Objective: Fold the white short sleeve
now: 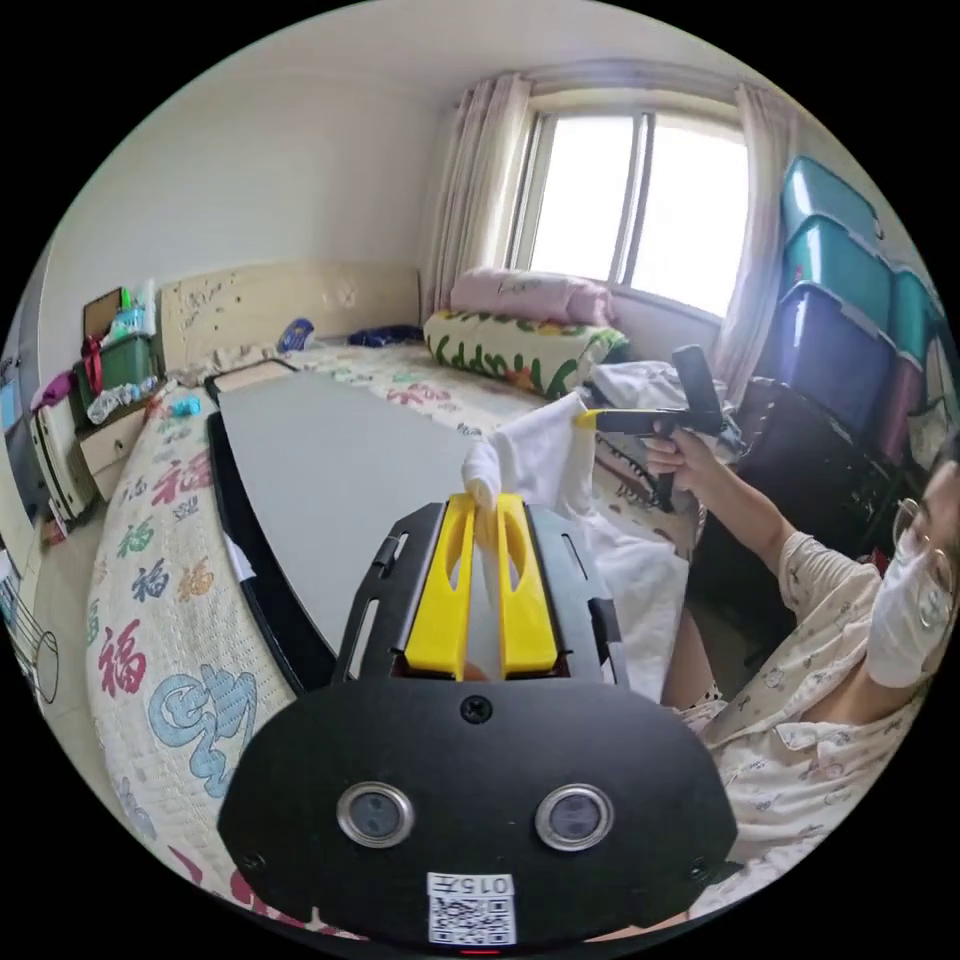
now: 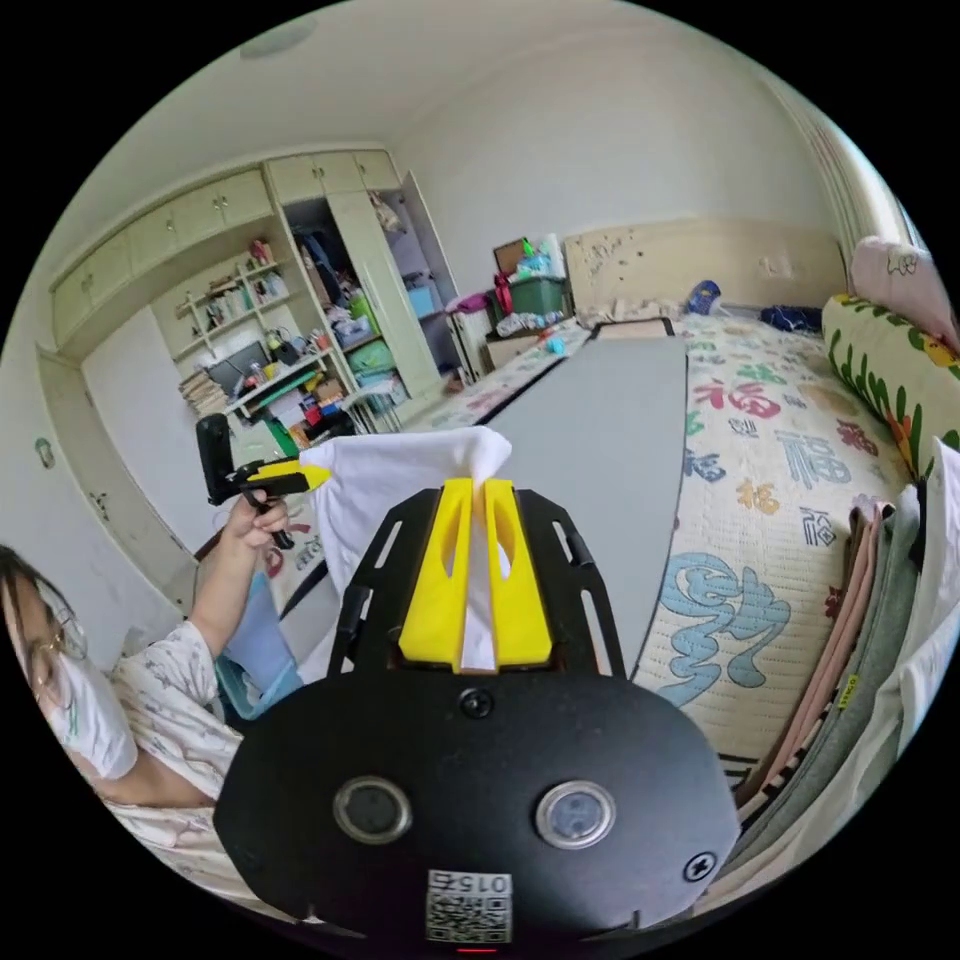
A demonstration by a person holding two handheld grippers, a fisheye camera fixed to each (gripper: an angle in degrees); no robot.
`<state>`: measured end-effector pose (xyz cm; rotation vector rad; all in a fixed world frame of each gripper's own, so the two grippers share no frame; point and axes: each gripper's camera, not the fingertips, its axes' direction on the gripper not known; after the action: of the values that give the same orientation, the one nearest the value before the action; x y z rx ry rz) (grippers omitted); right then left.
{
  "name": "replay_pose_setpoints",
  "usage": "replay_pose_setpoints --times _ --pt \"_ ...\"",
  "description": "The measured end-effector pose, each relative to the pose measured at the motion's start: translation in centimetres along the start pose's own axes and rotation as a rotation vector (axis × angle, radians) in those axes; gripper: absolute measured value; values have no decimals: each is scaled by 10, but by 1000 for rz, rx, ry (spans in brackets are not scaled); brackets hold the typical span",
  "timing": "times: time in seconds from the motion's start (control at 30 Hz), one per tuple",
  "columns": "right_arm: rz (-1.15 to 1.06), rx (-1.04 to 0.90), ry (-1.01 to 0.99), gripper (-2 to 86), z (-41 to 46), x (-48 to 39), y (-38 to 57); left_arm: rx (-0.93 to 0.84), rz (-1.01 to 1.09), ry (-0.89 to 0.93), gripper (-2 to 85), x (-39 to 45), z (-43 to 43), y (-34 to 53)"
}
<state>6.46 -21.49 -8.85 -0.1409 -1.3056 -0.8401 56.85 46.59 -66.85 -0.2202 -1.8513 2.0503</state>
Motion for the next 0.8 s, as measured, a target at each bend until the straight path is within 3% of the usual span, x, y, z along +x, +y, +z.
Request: replay_pose_setpoints --times 0.13,0.2,0.4,0.5,0.6,0.8 --pt "-187 135 -140 16 -79 -70 55 181 147 -82 15 136 -207 26" --pt "-280 154 -249 13 -103 -108 91 238 250 -230 14 242 -334 56" --pt "-424 143 -618 5 -83 -156 191 270 299 -622 14 476 -565 147" --pt "-440 80 -763 3 -43 -173 247 236 213 -824 14 552 -637 196" --pt "-454 -19 -862 2 1 -189 303 231 89 -905 13 603 -697 248" --pt "-567 -200 -839 0 89 -229 415 182 -145 -1054 14 662 -764 337"
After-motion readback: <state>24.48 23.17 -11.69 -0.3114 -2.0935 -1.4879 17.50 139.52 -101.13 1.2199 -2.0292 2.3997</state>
